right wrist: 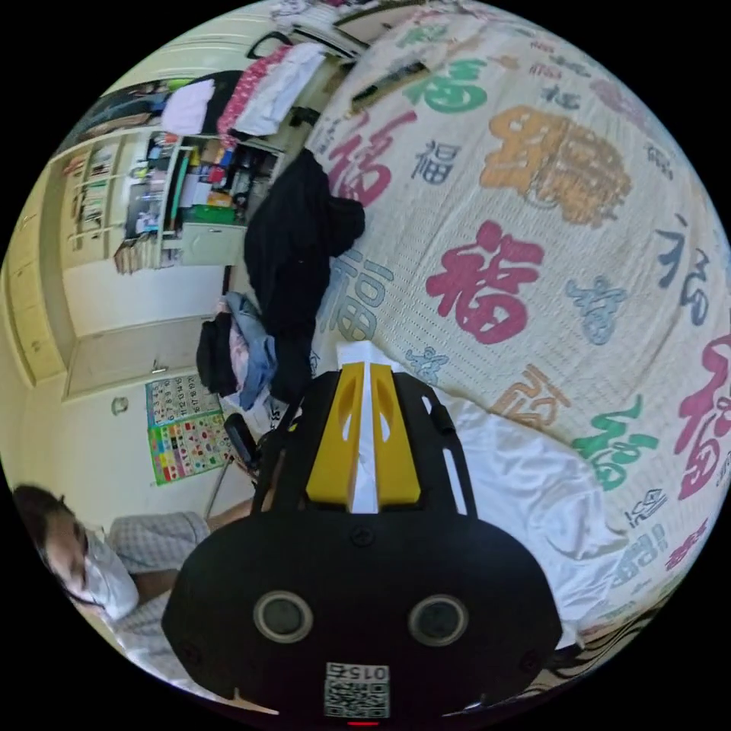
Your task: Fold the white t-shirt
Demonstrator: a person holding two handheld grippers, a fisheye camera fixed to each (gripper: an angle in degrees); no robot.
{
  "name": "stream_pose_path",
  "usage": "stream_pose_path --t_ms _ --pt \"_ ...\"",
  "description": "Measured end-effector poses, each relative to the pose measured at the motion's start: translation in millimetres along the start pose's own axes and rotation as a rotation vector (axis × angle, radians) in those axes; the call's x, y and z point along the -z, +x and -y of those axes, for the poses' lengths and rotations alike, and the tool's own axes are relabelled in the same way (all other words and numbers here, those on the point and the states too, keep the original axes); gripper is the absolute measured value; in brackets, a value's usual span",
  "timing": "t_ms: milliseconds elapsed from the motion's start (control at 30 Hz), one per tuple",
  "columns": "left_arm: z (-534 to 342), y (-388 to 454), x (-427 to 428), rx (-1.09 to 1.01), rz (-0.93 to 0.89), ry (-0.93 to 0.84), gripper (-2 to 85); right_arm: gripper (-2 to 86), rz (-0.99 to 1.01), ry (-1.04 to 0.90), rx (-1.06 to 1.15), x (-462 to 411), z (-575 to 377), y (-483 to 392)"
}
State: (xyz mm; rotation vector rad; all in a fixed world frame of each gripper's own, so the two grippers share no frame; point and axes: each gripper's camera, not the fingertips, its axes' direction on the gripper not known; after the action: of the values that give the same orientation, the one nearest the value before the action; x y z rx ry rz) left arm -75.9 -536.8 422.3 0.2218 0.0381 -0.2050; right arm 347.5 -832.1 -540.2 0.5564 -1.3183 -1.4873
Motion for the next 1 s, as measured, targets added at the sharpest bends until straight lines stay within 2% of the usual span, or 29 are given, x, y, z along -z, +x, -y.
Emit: stream_pose_path --t_ms 100,167,233,300,367,400,500,567,633,667,733,833,900,1000 --pt "-11 23 24 0.002 0.092 0.047 5.3 2.8 -0.054 0.082 0.085 53 -58 18" --pt "-11 66 48 -0.118 0.167 0.161 7.3 5.3 -0.282 0.083 0.079 76 -117 47" --pt "1 107 42 -0.279 0.157 0.184 8.1 6.7 -0.454 0.05 0.014 81 -164 80" --pt "24 148 11 -0.436 0.091 0.093 9.5 7.7 -0.499 0.013 -0.085 83 -206 118" --pt "58 204 -57 -0.591 -0.003 -0.117 11.0 8.3 -0.44 0.029 -0.224 83 -254 165" --pt "63 220 -75 -0.628 -0.002 -0.162 11.2 8.4 -0.427 0.039 -0.252 83 -264 174" --pt "72 293 -158 -0.807 0.099 -0.31 9.6 8.0 -0.407 0.021 -0.341 69 -301 209" --pt "64 333 -212 -0.911 0.168 -0.439 3.3 3.9 -0.393 -0.004 -0.371 58 -324 221" --pt "51 351 -245 -0.977 0.2 -0.574 0.5 0.5 -0.392 0.008 -0.327 60 -339 215" --pt "45 362 -250 -1.029 0.239 -0.576 0.0 -0.3 -0.42 -0.017 -0.297 61 -349 211" --pt "47 374 -247 -1.019 0.265 -0.52 -0.4 -0.7 -0.512 -0.019 -0.283 69 -364 207" --pt "69 388 -235 -0.898 0.275 -0.412 -0.5 -0.7 -0.484 0.077 -0.335 92 -388 211" --pt "78 389 -238 -0.798 0.247 -0.434 -0.3 -0.4 -0.459 0.118 -0.373 95 -404 215" --pt "67 388 -240 -0.788 0.313 -0.431 1.0 1.7 -0.436 0.142 -0.428 87 -442 215"
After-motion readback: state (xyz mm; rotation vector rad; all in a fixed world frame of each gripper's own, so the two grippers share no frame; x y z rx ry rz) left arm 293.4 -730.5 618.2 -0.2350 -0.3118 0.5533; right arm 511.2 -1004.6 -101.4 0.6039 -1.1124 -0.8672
